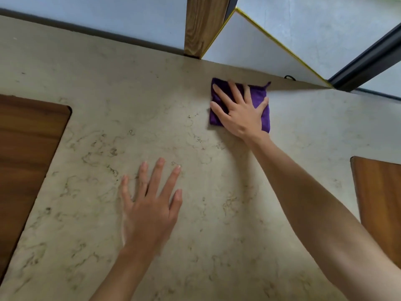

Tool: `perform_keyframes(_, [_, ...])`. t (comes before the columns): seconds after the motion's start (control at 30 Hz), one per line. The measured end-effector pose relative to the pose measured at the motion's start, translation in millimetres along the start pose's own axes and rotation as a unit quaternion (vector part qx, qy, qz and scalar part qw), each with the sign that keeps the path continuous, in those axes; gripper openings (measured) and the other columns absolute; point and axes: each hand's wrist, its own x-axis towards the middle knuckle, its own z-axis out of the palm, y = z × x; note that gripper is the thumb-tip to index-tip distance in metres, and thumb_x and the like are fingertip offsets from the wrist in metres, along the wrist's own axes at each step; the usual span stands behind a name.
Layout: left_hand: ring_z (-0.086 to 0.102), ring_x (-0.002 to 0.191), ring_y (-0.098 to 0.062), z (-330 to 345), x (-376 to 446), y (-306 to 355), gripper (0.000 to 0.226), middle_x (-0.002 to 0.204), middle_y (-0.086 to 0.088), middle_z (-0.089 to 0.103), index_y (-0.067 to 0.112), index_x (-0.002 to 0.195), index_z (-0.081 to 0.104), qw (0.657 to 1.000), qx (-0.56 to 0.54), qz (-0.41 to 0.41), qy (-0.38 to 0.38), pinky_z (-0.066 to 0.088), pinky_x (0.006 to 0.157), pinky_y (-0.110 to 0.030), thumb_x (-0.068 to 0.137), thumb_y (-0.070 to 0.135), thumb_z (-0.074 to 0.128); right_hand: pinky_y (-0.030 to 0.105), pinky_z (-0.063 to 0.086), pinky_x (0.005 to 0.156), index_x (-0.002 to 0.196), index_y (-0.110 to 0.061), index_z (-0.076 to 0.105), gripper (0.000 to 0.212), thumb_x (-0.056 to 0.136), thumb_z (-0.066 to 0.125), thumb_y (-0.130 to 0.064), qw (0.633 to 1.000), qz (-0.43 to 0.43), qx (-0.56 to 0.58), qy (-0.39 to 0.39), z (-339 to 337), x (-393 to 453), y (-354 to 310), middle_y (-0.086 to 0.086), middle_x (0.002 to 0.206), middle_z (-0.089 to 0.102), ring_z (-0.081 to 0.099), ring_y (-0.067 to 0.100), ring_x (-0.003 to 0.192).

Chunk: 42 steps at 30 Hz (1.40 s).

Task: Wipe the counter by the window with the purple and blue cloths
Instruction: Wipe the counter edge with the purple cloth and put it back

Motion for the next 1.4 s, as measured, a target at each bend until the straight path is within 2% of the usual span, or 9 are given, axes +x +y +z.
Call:
perform_keyframes(0.13, [0.017,0.155,-0.027,5.0,-0.9,-3.2,0.058,0.17,0.005,0.016,0.044,0.157,0.009,1.0,0.005,0.001,0.009,0.014,0.121,-0.062,0.101,0.054,0.017,0.081,-0.008,0.113,0.149,-0.067,0.009,0.057,0.093,0.014,-0.079,1.0,-0.006,-0.005,0.011,11.0,-67.6,3.4,-0.016,0.172,0.008,0.0,0.025,0.16])
perform_keyframes(0.3, [0.02,0.154,-0.026,3.8,-1.7,-2.3,0.057,0.169,0.007,0.019,0.047,0.157,0.013,1.0,-0.007,-0.004,0.006,0.012,0.12,-0.06,0.101,0.055,0.018,0.082,0.008,0.113,0.152,-0.058,0.021,0.059,0.096,0.028,-0.073,0.998,-0.028,-0.045,0.026,32.4,-256.8,23.1,-0.013,0.171,0.017,0.011,0.027,0.16])
perform_keyframes(0.5, [0.019,0.154,-0.025,-3.1,-5.6,1.7,0.056,0.169,0.008,0.018,0.049,0.155,0.016,0.999,-0.013,-0.023,-0.021,0.013,0.12,-0.06,0.099,0.055,0.019,0.086,0.012,0.106,0.151,-0.058,0.029,0.081,0.078,0.039,-0.091,0.978,-0.078,-0.169,-0.098,60.1,-447.9,36.7,-0.007,0.173,0.006,0.002,0.034,0.16])
perform_keyframes(0.63, [0.021,0.154,-0.026,-6.7,-4.3,3.9,0.058,0.168,0.007,0.02,0.047,0.155,0.019,0.999,0.002,-0.023,-0.026,0.013,0.12,-0.059,0.098,0.053,0.023,0.083,0.003,0.109,0.149,-0.062,0.027,0.087,0.07,0.039,-0.096,0.973,-0.081,-0.189,-0.108,53.2,-433.8,48.1,-0.011,0.173,0.003,-0.006,0.032,0.16])
perform_keyframes(0.77, [0.024,0.153,-0.028,-5.1,-2.4,2.9,0.06,0.168,0.004,0.022,0.045,0.155,0.023,1.0,0.01,-0.014,-0.016,0.015,0.119,-0.061,0.096,0.051,0.029,0.083,0.022,0.105,0.148,-0.061,0.03,0.067,0.085,0.041,-0.081,0.993,-0.048,-0.095,-0.041,33.7,-358.4,61.8,-0.009,0.167,0.032,0.018,0.026,0.157])
perform_keyframes(0.93, [0.021,0.154,-0.028,1.7,-1.2,1.3,0.061,0.169,0.006,0.018,0.046,0.156,0.015,1.0,0.011,-0.009,-0.005,0.014,0.121,-0.061,0.097,0.053,0.027,0.081,-0.003,0.114,0.148,-0.069,0.004,0.057,0.093,0.017,-0.078,0.999,0.029,-0.038,-0.011,2.0,-147.1,82.6,-0.02,0.171,0.006,0.002,0.022,0.16])
perform_keyframes(1.1, [0.02,0.155,-0.026,4.7,-1.0,1.2,0.059,0.17,0.007,0.017,0.046,0.157,0.011,1.0,0.014,-0.01,0.0,0.014,0.121,-0.061,0.099,0.053,0.023,0.079,-0.012,0.112,0.144,-0.072,0.006,0.056,0.089,0.012,-0.082,0.998,0.057,0.001,-0.006,-10.2,-8.9,71.9,-0.017,0.171,0.009,0.001,0.025,0.16])
perform_keyframes(1.23, [0.02,0.155,-0.026,3.8,-1.8,0.6,0.058,0.169,0.007,0.017,0.046,0.157,0.01,1.0,0.008,-0.011,0.002,0.013,0.122,-0.06,0.1,0.055,0.018,0.08,-0.013,0.112,0.147,-0.068,0.007,0.058,0.091,0.01,-0.081,0.999,0.047,0.008,0.006,-5.8,-18.9,57.1,-0.014,0.172,0.008,-0.001,0.025,0.16])
perform_keyframes(1.4, [0.02,0.155,-0.025,5.4,-4.5,1.8,0.057,0.169,0.008,0.018,0.048,0.156,0.009,1.0,0.003,-0.011,0.016,0.013,0.121,-0.06,0.1,0.056,0.015,0.084,0.0,0.111,0.152,-0.061,0.012,0.059,0.094,0.013,-0.077,0.999,0.003,-0.008,0.032,20.6,-141.3,20.7,-0.012,0.171,0.017,0.01,0.028,0.159])
